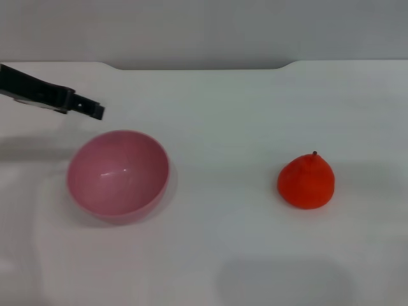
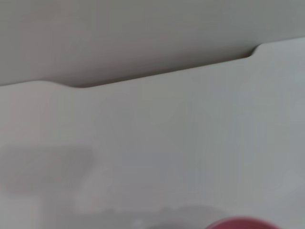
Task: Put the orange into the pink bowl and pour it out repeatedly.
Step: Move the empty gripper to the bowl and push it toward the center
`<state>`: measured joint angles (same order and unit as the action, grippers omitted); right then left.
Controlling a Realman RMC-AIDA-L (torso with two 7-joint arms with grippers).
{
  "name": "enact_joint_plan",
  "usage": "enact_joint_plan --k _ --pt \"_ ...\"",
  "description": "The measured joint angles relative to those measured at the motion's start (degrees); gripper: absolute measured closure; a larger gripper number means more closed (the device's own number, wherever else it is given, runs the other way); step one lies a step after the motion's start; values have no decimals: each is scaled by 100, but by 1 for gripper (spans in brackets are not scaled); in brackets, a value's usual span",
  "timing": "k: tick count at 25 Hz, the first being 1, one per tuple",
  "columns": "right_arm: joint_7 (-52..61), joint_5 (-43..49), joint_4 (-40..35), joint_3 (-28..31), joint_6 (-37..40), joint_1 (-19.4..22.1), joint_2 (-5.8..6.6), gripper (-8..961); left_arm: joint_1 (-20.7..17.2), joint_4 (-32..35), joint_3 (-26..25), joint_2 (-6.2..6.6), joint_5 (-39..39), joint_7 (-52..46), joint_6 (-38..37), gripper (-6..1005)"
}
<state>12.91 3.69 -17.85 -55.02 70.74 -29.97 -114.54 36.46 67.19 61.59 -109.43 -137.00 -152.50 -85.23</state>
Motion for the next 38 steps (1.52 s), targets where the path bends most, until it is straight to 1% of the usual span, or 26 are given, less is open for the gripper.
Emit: enact_joint_plan --k 2,3,5,9,14,18,23,28,34,38 --pt "0 3 3 -1 0 -12 -14 330 -18 466 -17 -109 -532 -213 -268 171" --pt "0 8 3 -2 1 -16 -22 330 -16 531 -26 -132 -630 -234 -325 171" --pt "2 25 -2 -7 7 -20 -54 330 18 718 -54 -241 -1047 -279 -560 171" --pt "12 30 -4 -9 30 -20 -70 330 83 690 -33 -386 -1462 -280 -656 171" --pt "17 35 2 -10 24 -19 -90 330 82 605 -28 -543 -1592 -245 -464 171" --pt "59 39 2 -17 22 -12 -93 329 52 401 -14 -582 -1598 -236 -285 171" --pt "83 29 1 -18 23 8 -95 329 64 21 -8 -588 -1603 -231 -64 171" --pt "83 27 3 -18 17 7 -94 328 99 -194 12 -615 -1606 -213 96 171" --pt "83 29 10 -11 8 3 -66 329 102 -413 29 -663 -1611 -204 281 170" --pt "82 33 20 -3 5 -13 -48 330 104 -554 71 -693 -1611 -202 393 195"
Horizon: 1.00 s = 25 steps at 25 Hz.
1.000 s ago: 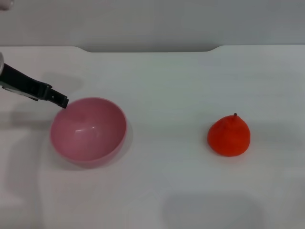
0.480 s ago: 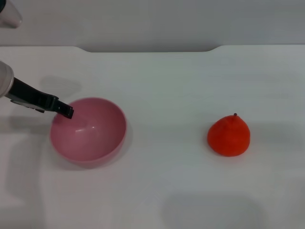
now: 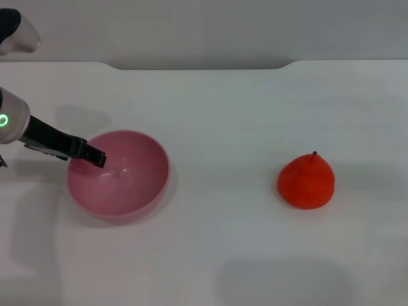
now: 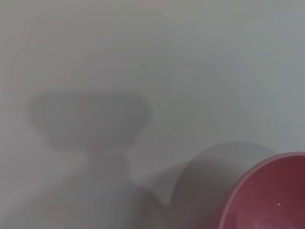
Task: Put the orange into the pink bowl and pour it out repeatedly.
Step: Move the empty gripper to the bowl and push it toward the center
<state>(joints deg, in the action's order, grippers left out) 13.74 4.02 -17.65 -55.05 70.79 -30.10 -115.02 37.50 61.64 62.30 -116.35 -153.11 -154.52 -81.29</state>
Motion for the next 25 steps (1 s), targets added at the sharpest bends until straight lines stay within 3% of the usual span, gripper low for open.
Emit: enact_joint_plan --k 25 --pt "-1 1 -22 -5 0 3 -6 329 -32 -293 18 3 -132 -71 62 355"
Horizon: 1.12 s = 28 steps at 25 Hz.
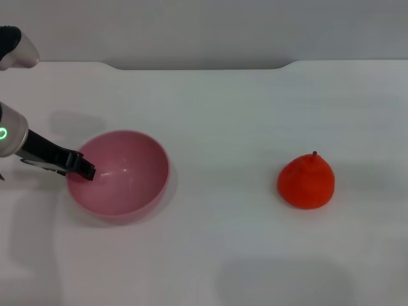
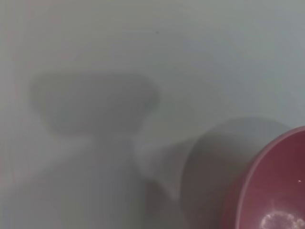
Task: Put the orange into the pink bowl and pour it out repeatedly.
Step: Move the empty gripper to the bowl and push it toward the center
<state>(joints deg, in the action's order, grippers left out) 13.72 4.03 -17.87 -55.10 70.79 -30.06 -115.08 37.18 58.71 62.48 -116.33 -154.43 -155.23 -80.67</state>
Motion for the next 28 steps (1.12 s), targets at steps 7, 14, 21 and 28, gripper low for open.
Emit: enact_joint_plan --k 7,14,21,28 --pt "0 1 -6 0 20 9 -11 330 31 5 0 -19 -25 41 16 577" --pt "4 9 -21 -42 -3 5 -14 328 87 55 0 -21 -27 50 35 834" --pt "385 20 -68 -66 -5 17 -15 328 117 70 0 -21 -26 53 75 956" --pt "2787 1096 -380 -68 -236 72 282 329 212 85 -10 2 -20 65 79 956"
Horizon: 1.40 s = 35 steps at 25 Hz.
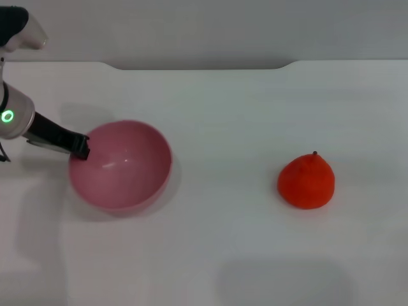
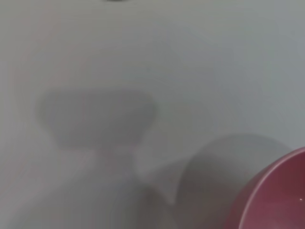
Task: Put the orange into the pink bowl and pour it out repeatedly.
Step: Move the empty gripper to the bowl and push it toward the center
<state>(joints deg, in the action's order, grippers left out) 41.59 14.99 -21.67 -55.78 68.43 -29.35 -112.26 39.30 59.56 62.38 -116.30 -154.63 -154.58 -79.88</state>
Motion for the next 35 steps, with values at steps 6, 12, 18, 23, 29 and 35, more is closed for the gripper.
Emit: enact_joint_plan --k 6,12,18,23,29,35 --pt "3774 3259 -1196 108 334 -53 643 329 90 3 -39 5 5 147 9 956" --pt "6022 6775 -2963 479 1313 -434 780 330 136 4 -51 -16 4 218 18 957" --pt "7146 9783 -3062 647 2472 -1585 1009 330 189 5 -57 -26 3 206 -10 957" --pt "7720 11716 -3027 153 2664 -2263 893 328 266 23 -35 -31 3 222 -9 957" --pt "7777 12831 -3026 -85 2626 -2453 422 329 533 77 -60 -25 3 222 -265 957" --pt "7715 13239 -2878 -148 2568 -2474 116 330 690 193 -61 -46 3 211 -541 956"
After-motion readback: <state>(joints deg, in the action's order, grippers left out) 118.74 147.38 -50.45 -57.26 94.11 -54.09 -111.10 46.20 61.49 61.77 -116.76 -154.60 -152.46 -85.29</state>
